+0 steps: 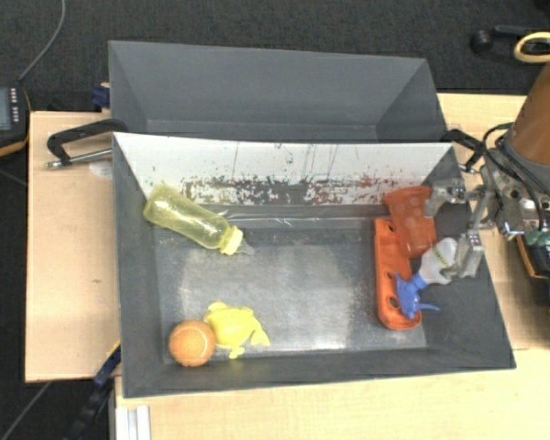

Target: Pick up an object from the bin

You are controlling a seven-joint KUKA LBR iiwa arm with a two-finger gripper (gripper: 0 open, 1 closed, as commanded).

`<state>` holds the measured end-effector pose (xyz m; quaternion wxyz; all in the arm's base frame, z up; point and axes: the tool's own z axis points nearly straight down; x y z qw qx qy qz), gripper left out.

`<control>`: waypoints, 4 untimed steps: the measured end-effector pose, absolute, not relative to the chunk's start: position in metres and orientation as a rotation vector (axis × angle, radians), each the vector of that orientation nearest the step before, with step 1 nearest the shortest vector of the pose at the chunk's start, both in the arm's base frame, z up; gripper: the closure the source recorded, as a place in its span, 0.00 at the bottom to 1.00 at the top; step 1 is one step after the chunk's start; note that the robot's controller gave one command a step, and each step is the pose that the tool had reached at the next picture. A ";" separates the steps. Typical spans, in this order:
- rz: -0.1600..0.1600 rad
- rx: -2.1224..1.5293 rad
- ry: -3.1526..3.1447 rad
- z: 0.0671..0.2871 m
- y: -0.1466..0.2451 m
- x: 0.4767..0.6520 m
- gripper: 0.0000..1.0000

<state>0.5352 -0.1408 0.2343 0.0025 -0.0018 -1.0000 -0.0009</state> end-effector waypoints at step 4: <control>-0.001 0.032 -3.148 0.111 -0.145 0.508 0.00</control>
Offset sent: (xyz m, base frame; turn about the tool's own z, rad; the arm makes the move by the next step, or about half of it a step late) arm -0.0262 -0.0100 -0.1279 -0.0049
